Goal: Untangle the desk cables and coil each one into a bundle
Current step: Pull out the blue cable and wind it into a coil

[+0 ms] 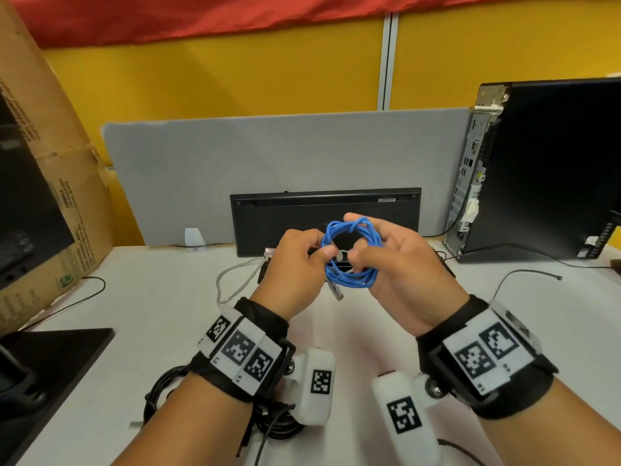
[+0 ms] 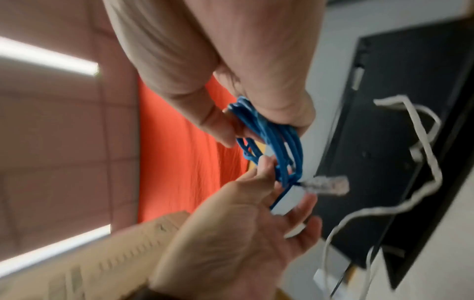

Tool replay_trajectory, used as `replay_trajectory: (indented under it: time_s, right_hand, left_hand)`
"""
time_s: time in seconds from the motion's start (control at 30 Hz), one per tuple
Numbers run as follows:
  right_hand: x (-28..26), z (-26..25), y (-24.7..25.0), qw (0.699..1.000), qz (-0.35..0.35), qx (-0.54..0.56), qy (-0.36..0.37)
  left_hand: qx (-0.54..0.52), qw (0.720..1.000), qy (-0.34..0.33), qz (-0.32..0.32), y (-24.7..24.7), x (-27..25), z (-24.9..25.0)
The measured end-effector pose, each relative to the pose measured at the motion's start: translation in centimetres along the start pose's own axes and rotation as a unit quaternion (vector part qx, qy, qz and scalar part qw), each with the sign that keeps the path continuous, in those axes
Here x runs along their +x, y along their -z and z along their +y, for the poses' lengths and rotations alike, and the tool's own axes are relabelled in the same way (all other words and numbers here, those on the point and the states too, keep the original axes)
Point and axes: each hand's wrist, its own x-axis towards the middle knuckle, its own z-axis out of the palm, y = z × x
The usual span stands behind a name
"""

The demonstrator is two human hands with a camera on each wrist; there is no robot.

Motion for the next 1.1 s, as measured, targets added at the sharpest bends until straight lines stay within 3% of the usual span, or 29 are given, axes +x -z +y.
replay_trajectory:
  time_s: [0.1, 0.23, 0.37, 0.5, 0.7, 0.9, 1.1]
  right_hand:
    - [-0.1, 0.3, -0.2, 0.976, 0.032, -0.214, 0.027]
    - [0.3, 0.8, 0.2, 0.948, 0.073, -0.307, 0.038]
    - [1.0, 1.3, 1.3, 0.878, 0.162, -0.448, 0.046]
    - [1.0, 0.6, 2.1, 0.845, 0.236, -0.471, 0.087]
    - [1.2, 1.1, 2.4, 0.885, 0.219, -0.399, 0.1]
    - [1.7, 0.6, 2.2, 0.969, 0.132, -0.206, 0.022]
    - [1.6, 0.1, 2.5, 0.989, 0.117, -0.084, -0.024]
  left_hand:
    - [0.018, 1.0, 0.006, 0.014, -0.1, 0.3, -0.4]
    - [0.039, 0.998, 0.002, 0.044, -0.8, 0.1, -0.4]
    - [0.068, 0.993, 0.01, 0.099, -1.0, 0.1, -0.8]
    - [0.101, 0.987, 0.013, 0.123, -0.7, 0.3, -1.0]
    - [0.113, 0.985, 0.014, 0.129, -0.5, 0.2, -1.3]
    - [0.078, 0.99, 0.031, 0.115, 0.6, 0.9, -1.7]
    - [0.04, 0.992, 0.039, 0.117, 0.4, 0.4, -1.2]
